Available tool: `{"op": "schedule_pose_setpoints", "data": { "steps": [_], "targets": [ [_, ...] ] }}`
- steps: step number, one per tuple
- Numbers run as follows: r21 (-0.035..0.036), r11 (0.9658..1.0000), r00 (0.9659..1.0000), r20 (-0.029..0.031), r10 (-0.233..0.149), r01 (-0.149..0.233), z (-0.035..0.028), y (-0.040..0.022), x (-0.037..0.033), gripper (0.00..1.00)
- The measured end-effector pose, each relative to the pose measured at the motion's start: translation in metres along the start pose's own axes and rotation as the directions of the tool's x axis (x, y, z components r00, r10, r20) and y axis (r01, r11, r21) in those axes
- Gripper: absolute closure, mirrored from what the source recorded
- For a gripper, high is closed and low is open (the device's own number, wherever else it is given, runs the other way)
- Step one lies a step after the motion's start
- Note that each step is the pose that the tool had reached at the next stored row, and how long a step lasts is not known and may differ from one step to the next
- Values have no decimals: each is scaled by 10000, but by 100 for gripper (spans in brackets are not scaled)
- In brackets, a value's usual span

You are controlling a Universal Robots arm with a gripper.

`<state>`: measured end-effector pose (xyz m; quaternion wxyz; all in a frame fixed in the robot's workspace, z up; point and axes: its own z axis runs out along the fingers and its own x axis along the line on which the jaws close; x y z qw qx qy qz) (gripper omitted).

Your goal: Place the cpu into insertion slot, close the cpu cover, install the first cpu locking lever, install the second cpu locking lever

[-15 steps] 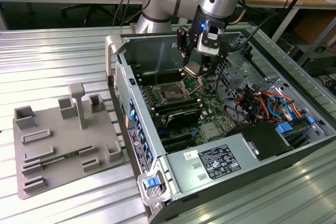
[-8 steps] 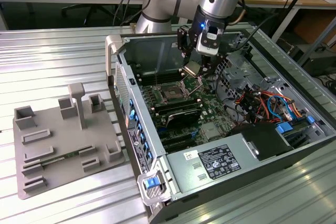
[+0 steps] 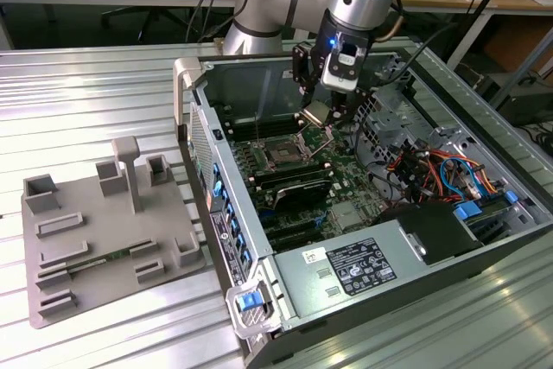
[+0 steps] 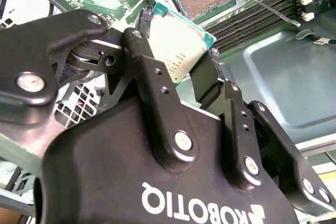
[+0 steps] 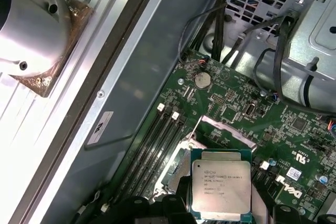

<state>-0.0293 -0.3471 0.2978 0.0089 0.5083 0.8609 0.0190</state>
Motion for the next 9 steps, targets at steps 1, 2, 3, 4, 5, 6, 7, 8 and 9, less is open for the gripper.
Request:
{"op": "schedule_pose_setpoints", "data": {
  "steps": [1, 2, 3, 4, 5, 6, 7, 8, 9],
  "targets": [
    [0, 10000, 10000, 2, 44, -44, 0, 0, 0, 45],
    [0, 10000, 10000, 3, 66, -66, 1, 0, 0, 45],
    [0, 10000, 10000, 4, 88, -88, 1, 0, 0, 45],
    [-1, 9999, 9999, 5, 127, -127, 1, 0, 0, 45],
    [0, 9999, 9999, 6, 150, -150, 1, 0, 0, 45],
    [0, 9998, 9998, 7, 184, -184, 2, 0, 0, 45],
    [-1, 9997, 9997, 10, 242, -242, 2, 0, 0, 45],
    [-1, 9996, 9996, 12, 289, -289, 3, 0, 0, 45],
    [-1, 9995, 9995, 13, 319, -319, 3, 0, 0, 45]
  ]
}}
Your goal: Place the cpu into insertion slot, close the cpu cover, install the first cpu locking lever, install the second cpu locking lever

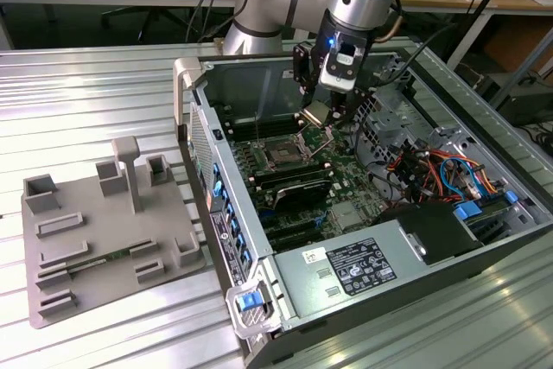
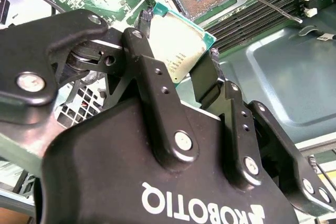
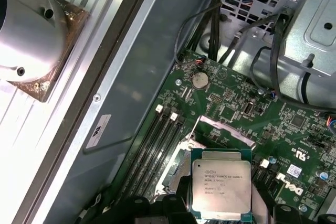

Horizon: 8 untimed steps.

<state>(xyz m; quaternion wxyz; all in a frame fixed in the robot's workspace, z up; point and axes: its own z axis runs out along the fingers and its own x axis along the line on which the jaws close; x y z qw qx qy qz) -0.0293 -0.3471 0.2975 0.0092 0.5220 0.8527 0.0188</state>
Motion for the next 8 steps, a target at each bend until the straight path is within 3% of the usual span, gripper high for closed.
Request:
{"op": "schedule_pose_setpoints", "data": {
  "steps": [8],
  "targets": [
    [-1, 9997, 9997, 10, 237, -237, 2, 0, 0, 45]
  ]
}}
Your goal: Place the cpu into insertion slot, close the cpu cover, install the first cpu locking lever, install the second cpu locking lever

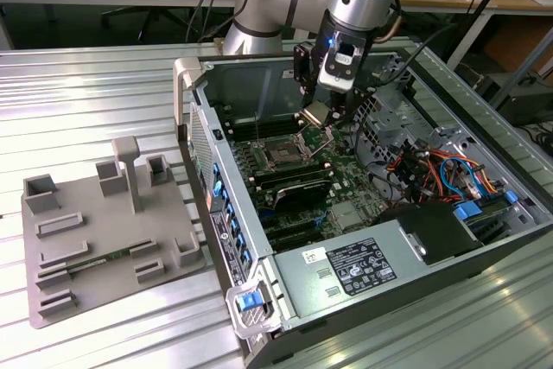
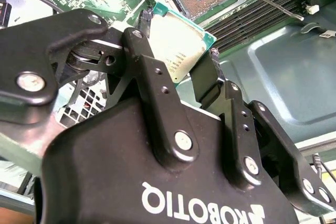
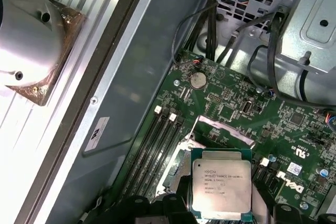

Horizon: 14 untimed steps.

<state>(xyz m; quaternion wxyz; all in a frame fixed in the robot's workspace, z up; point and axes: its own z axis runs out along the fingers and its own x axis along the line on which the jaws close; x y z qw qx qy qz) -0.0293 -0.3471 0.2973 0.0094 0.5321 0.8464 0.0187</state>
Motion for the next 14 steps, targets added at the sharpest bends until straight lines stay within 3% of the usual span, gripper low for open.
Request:
{"op": "schedule_pose_setpoints", "data": {
  "steps": [4, 14],
  "targets": [
    [-2, 9987, 9987, 22, 513, -513, 4, 0, 0, 45],
    [-4, 9967, 9967, 34, 809, -809, 7, 0, 0, 45]
  ]
}}
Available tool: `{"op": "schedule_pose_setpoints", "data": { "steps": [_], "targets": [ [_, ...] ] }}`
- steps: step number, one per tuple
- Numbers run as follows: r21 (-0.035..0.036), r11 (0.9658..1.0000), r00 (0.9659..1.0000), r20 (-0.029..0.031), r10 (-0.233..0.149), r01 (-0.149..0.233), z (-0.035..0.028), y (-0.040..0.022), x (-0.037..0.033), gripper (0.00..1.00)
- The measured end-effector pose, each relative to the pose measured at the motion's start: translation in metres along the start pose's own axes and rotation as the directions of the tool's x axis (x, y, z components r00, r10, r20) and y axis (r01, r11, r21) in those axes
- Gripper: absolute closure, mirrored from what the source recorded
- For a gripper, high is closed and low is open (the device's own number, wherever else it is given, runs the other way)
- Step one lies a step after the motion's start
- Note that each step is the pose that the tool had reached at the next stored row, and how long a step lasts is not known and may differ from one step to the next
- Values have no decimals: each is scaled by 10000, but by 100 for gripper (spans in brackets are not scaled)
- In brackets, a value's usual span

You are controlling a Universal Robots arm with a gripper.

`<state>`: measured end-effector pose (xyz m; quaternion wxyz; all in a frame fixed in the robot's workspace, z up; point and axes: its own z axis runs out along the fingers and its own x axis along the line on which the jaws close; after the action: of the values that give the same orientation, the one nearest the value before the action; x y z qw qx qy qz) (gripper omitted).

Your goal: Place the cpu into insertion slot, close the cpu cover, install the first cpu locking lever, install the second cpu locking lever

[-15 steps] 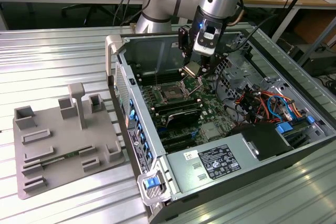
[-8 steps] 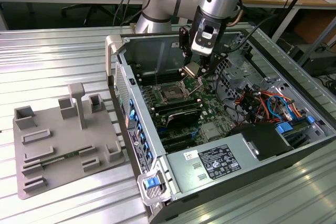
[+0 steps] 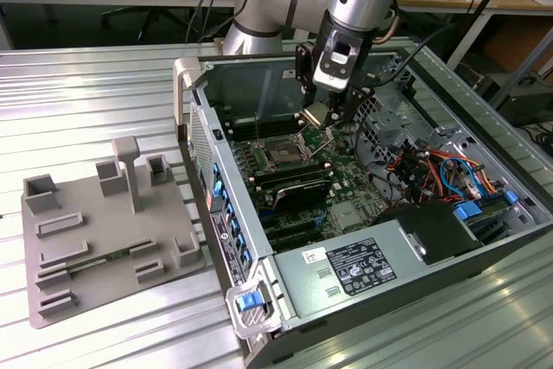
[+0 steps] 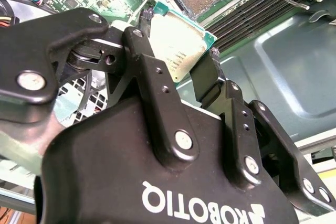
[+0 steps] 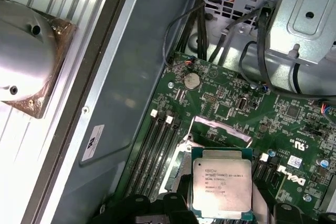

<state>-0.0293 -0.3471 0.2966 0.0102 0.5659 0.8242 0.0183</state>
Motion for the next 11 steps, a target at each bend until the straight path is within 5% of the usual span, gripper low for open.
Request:
{"op": "schedule_pose_setpoints", "data": {
  "steps": [11],
  "targets": [
    [-2, 9994, 9994, 15, 337, -337, 3, 0, 0, 45]
  ]
}}
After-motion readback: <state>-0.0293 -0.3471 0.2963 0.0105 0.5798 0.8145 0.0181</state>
